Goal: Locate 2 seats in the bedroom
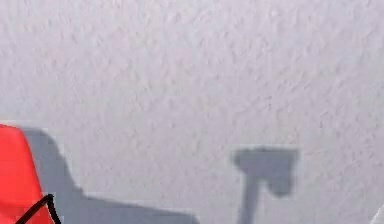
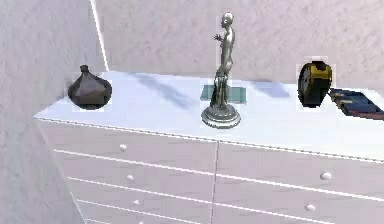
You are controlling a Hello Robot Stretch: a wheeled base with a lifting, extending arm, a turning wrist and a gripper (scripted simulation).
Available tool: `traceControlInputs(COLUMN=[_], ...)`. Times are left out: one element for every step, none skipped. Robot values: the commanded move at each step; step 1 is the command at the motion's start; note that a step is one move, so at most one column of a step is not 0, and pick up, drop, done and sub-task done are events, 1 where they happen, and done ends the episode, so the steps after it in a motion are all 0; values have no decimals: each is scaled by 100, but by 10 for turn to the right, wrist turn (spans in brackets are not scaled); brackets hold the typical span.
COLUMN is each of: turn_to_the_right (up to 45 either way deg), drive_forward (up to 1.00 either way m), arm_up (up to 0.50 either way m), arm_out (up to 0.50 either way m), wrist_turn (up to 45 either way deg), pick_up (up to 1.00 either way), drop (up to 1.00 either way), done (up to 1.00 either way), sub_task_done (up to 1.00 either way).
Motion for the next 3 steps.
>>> traceControlInputs(turn_to_the_right=[-450,-120,0], drive_forward=[0,0,0], arm_up=[0,0,0], arm_out=[0,0,0], wrist_turn=[0,0,0], pick_up=[0,0,0], drop=[0,0,0], done=[0,0,100], sub_task_done=[0,0,0])
